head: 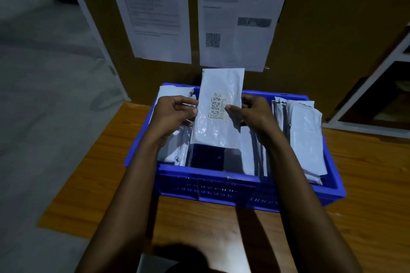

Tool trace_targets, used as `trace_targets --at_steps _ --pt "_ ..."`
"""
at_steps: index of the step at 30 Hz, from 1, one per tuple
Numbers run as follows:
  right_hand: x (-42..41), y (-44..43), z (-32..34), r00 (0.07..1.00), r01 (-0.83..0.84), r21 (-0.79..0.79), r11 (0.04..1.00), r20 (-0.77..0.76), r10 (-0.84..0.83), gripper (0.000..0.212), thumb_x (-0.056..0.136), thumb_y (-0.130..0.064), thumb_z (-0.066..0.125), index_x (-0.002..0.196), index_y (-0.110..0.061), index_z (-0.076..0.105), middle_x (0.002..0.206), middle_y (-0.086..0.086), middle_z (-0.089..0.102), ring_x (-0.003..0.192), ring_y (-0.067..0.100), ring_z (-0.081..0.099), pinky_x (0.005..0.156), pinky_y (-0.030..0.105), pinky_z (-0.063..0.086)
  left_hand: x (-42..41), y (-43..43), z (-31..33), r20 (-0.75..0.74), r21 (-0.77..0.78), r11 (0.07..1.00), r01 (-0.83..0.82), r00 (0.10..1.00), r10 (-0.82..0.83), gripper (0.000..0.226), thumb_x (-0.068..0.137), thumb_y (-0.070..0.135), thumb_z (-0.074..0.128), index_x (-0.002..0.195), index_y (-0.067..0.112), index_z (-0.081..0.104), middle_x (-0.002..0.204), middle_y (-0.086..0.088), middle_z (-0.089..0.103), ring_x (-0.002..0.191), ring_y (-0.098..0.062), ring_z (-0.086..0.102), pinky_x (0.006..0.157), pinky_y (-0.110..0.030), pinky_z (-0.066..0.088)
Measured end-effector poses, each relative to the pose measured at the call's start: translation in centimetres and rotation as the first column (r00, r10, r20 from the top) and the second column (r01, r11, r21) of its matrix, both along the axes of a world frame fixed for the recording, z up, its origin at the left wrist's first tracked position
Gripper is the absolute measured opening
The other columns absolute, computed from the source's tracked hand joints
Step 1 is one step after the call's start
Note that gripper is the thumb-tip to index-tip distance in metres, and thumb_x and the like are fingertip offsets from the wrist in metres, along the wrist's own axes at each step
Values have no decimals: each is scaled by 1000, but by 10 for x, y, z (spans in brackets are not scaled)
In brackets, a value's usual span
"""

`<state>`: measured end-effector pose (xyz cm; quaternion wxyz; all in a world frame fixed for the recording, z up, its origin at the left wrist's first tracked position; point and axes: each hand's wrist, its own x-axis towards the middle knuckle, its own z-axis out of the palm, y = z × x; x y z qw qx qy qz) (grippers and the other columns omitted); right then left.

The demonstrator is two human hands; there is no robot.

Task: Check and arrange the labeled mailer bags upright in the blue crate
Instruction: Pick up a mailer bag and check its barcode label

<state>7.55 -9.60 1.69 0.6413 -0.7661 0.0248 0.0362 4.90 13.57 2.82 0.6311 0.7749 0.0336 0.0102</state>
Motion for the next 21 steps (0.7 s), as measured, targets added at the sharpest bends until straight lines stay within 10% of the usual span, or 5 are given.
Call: trace_targets --at_steps 11,16,21 --pt "22 1 -21 993 3 -271 962 -117 -36 18 84 -12 82 99 -20 75 94 4 78 79 16 74 58 31 61 13 3 -12 18 82 992 -93 996 92 9 84 4 78 92 8 76 73 -11 76 60 -29 71 53 -29 55" --pt "39 31 -51 914 -207 -438 875 -405 14 19 84 -7 77 96 5 71 95 23 71 88 35 71 79 49 64 6 -12 -22 -58 23 986 167 984 -166 18 95 6 67 111 12 72 100 -12 75 89 -27 74 78 -38 63" --pt "47 55 -73 785 -397 -468 790 -619 28 23 91 -1 65 71 -4 53 45 10 55 39 21 52 46 24 44 1 -23 -31 -111 -37 978 207 972 -209 31 101 -1 50 126 12 64 119 -9 69 107 -27 69 92 -45 60"
